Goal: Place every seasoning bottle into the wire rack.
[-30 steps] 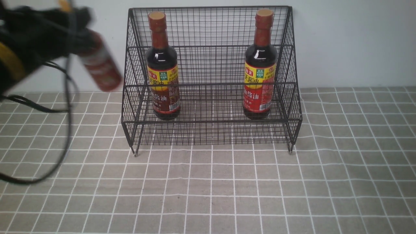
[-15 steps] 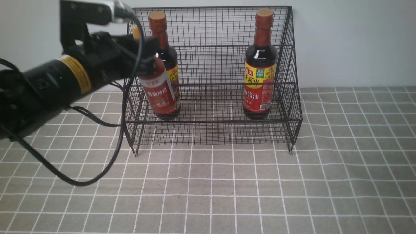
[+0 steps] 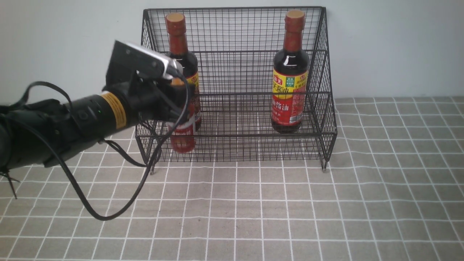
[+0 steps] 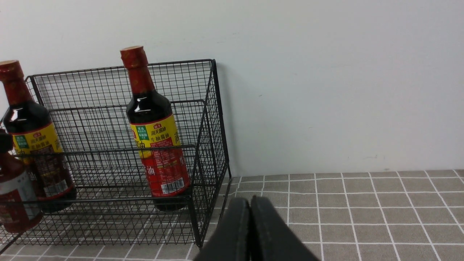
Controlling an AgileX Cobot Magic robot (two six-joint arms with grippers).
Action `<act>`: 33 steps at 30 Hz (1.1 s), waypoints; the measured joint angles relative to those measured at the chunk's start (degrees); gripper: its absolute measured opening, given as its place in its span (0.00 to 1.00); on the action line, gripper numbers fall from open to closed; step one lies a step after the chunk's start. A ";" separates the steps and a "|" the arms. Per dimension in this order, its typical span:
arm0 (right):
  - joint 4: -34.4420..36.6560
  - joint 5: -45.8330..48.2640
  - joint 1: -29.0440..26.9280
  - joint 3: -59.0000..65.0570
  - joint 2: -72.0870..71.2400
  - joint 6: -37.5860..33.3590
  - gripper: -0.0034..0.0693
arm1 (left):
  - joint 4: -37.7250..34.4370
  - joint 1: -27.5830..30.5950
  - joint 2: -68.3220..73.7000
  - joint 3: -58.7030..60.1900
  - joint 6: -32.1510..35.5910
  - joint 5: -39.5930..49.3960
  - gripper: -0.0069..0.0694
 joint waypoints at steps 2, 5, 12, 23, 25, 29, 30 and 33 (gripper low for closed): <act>0.00 0.00 0.00 0.00 0.00 0.00 0.03 | 0.41 0.00 0.96 0.00 -0.12 1.91 0.43; 0.00 0.05 0.00 0.00 0.00 0.00 0.03 | 0.25 0.00 1.03 -0.10 -0.70 2.20 0.44; 0.00 0.05 0.00 0.00 0.00 0.00 0.03 | 0.25 0.00 0.02 -0.14 -4.20 4.60 0.74; 0.00 0.08 0.00 0.00 0.00 0.00 0.03 | 5.94 -0.69 -13.82 -0.14 -9.18 20.61 0.76; 0.00 0.08 0.00 0.00 0.00 0.00 0.03 | 9.00 -1.96 -19.13 -0.14 -16.26 22.36 0.56; 0.00 0.08 0.00 0.00 0.00 0.00 0.03 | 16.84 -4.32 -26.32 0.93 -30.54 24.68 0.20; 0.00 0.08 0.00 0.00 0.00 0.00 0.03 | 20.11 -4.99 -28.16 1.57 -34.42 25.15 0.15; 0.00 0.08 0.00 0.00 0.00 0.00 0.03 | 29.89 -6.24 -32.80 3.98 -45.50 25.34 0.10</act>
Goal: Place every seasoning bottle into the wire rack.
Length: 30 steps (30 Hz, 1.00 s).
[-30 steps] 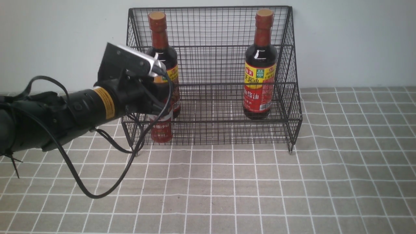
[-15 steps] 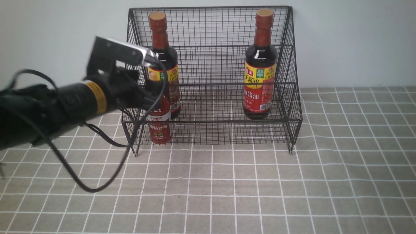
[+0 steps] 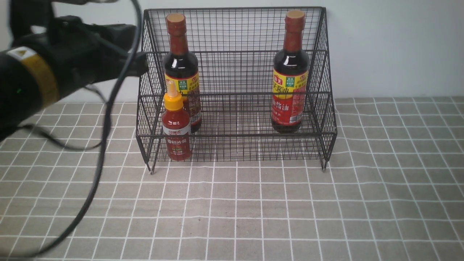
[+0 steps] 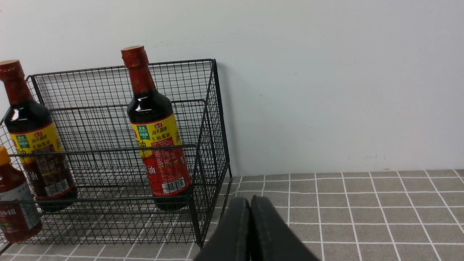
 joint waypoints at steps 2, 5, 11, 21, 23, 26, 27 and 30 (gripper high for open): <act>0.00 0.00 0.00 0.00 0.00 0.00 0.03 | 6.80 -0.14 -2.46 2.14 -7.99 -1.37 0.09; 0.00 0.00 0.00 0.00 0.00 0.00 0.03 | 16.97 -0.16 -8.89 6.48 -23.54 -5.25 0.08; 0.00 0.00 0.00 0.00 0.00 0.00 0.03 | 19.39 -0.16 -15.10 9.73 -31.02 -7.51 0.08; 0.00 0.05 0.00 0.00 0.00 0.00 0.03 | 19.62 -0.16 -21.30 9.97 -32.54 -10.98 0.08; 0.00 0.04 0.00 0.00 0.00 0.00 0.03 | 19.89 -0.16 -23.12 9.66 -36.36 -11.97 0.08; 0.00 0.18 0.00 0.00 0.00 0.00 0.03 | 19.94 -0.16 -27.80 8.91 -42.98 -13.01 0.08; 0.00 0.18 0.00 0.00 0.00 0.00 0.03 | 19.94 -0.16 -28.20 8.91 -43.38 -13.08 0.08; 0.00 0.28 0.00 0.00 0.00 0.00 0.03 | 19.66 -0.16 -35.68 8.19 -49.78 -15.09 0.08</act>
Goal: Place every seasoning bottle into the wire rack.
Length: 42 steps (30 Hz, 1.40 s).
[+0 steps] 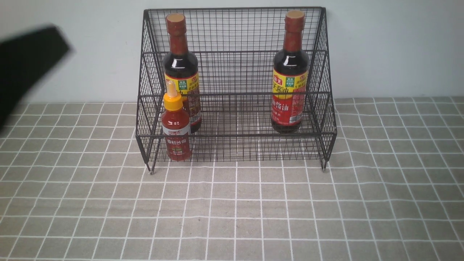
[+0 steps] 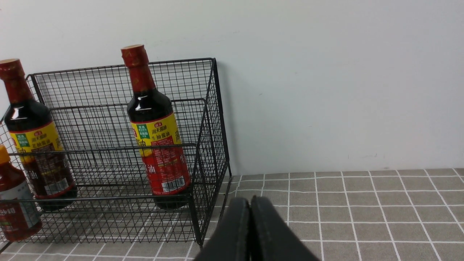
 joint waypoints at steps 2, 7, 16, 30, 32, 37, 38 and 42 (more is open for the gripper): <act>0.00 0.00 0.00 0.00 0.00 0.00 0.03 | -1.64 0.00 -3.72 -0.13 -1.13 -1.16 0.08; 0.00 0.11 0.00 0.00 0.00 0.00 0.03 | -14.68 0.00 -9.76 0.01 15.80 0.22 0.08; 0.00 0.11 0.00 0.00 0.00 0.00 0.03 | -85.03 0.00 -22.37 10.22 116.33 31.68 0.08; 0.00 0.26 0.00 0.00 0.00 0.00 0.03 | -100.59 11.38 -30.02 31.64 140.88 45.16 0.08; 0.00 0.26 0.00 0.00 0.00 0.00 0.03 | -100.63 13.11 -30.02 34.52 140.03 45.16 0.08; 0.00 0.26 0.00 0.00 0.00 0.00 0.03 | -100.66 14.62 -30.02 41.48 138.26 45.16 0.08; 0.00 0.26 0.00 0.00 0.00 0.00 0.03 | -100.66 14.62 -30.02 41.65 138.26 45.16 0.08; 0.00 0.31 0.00 0.00 0.00 0.00 0.03 | -100.70 14.68 -30.02 42.54 138.01 45.26 0.08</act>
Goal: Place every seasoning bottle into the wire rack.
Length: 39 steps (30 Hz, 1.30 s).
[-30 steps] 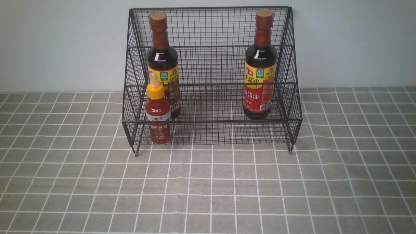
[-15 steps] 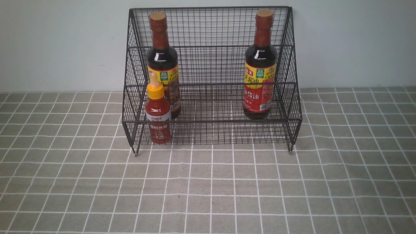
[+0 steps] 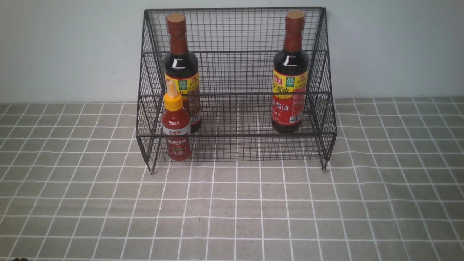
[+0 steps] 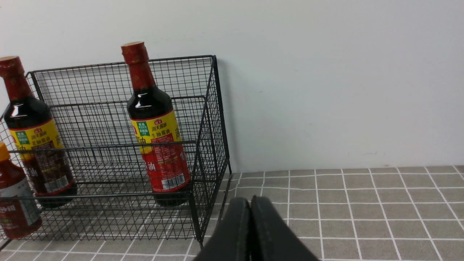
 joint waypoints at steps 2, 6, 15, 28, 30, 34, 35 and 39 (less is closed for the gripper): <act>0.00 0.00 0.00 0.00 0.00 0.00 0.03 | 0.52 0.00 0.00 0.00 -0.07 0.00 0.08; 0.00 0.00 0.00 0.00 0.00 0.00 0.03 | 1.29 0.00 0.00 0.00 -0.08 0.00 0.08; 0.00 0.00 0.00 0.00 0.00 0.00 0.03 | 1.46 0.00 0.00 0.00 -0.13 0.00 0.08; 0.00 0.00 0.00 0.00 0.00 0.00 0.03 | 1.46 0.00 0.00 0.00 -0.27 0.00 0.08; 0.00 0.00 0.00 0.00 0.00 0.00 0.03 | 1.46 0.00 0.00 0.00 -0.31 0.00 0.08; -1.32 0.00 0.00 0.20 -0.19 -0.92 0.03 | 1.46 0.00 0.00 0.00 -0.31 0.00 0.08; -2.07 0.03 0.00 0.65 -0.63 -1.32 0.03 | 1.46 0.00 0.00 0.00 -0.33 0.00 0.08; -4.70 -0.34 -0.73 4.07 -2.83 -3.08 0.03 | 1.46 0.00 0.00 0.00 -0.33 0.00 0.08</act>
